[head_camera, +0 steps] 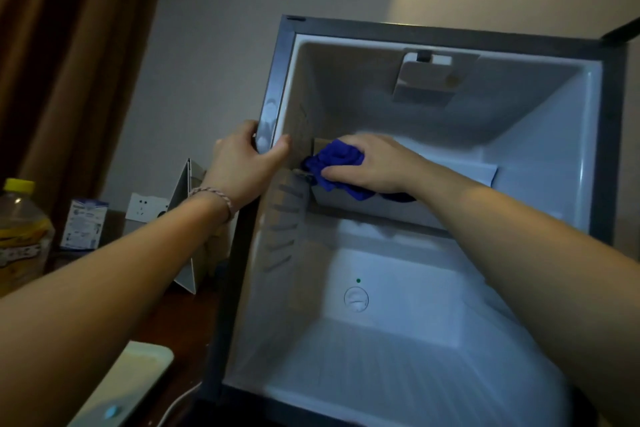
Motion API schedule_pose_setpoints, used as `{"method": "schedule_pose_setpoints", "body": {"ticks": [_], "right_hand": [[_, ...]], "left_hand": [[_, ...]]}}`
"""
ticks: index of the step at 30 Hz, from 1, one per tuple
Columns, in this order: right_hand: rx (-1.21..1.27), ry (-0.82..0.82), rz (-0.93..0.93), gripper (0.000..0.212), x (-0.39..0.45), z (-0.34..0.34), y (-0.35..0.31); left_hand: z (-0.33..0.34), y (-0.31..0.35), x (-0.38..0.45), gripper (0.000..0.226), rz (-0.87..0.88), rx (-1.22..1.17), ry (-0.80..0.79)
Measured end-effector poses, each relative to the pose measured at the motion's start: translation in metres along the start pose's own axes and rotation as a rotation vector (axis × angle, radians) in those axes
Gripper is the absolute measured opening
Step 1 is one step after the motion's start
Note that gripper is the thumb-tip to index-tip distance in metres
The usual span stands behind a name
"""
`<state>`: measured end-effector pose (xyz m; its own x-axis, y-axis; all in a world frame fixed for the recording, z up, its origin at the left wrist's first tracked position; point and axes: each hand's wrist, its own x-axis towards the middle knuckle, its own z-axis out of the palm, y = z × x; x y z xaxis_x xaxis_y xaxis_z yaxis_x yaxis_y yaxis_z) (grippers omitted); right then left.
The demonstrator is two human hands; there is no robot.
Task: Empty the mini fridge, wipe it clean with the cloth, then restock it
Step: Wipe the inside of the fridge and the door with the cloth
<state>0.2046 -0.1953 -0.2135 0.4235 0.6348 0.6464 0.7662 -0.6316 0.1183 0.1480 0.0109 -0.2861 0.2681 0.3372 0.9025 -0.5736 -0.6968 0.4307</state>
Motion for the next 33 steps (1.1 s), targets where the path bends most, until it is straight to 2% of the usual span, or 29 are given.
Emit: {"method": "schedule_pose_setpoints", "body": {"ticks": [3, 9, 11, 15, 18, 24, 26, 29, 33], "right_hand": [[-0.044, 0.014, 0.047, 0.016, -0.014, -0.011, 0.007], [-0.165, 0.023, 0.276, 0.042, -0.070, -0.054, 0.052], [-0.162, 0.022, 0.302, 0.042, -0.071, -0.054, 0.053], [-0.142, 0.045, 0.265, 0.034, -0.064, -0.047, 0.043], [-0.084, 0.054, 0.214, 0.036, -0.046, -0.033, 0.028], [-0.007, 0.101, 0.150, 0.034, 0.015, 0.010, -0.014], [-0.025, 0.070, 0.151, 0.037, 0.027, 0.016, -0.022], [-0.054, 0.016, 0.168, 0.053, 0.029, 0.015, -0.027], [0.099, -0.025, 0.215, 0.047, 0.017, 0.009, -0.024]], "left_hand": [[-0.002, 0.002, -0.001, 0.024, 0.007, -0.014, -0.023], [-0.005, 0.003, -0.002, 0.023, 0.027, -0.008, -0.061], [-0.007, 0.005, -0.004, 0.024, 0.032, -0.013, -0.066], [-0.001, 0.009, -0.008, 0.027, 0.028, -0.042, -0.051], [0.003, 0.009, -0.008, 0.024, -0.004, -0.017, -0.010], [0.005, 0.005, -0.007, 0.025, -0.023, -0.060, -0.026], [0.004, 0.002, -0.006, 0.027, -0.032, -0.073, -0.026], [0.004, 0.000, -0.006, 0.025, -0.038, -0.089, -0.030], [0.000, 0.001, -0.006, 0.023, -0.013, -0.025, -0.019]]}}
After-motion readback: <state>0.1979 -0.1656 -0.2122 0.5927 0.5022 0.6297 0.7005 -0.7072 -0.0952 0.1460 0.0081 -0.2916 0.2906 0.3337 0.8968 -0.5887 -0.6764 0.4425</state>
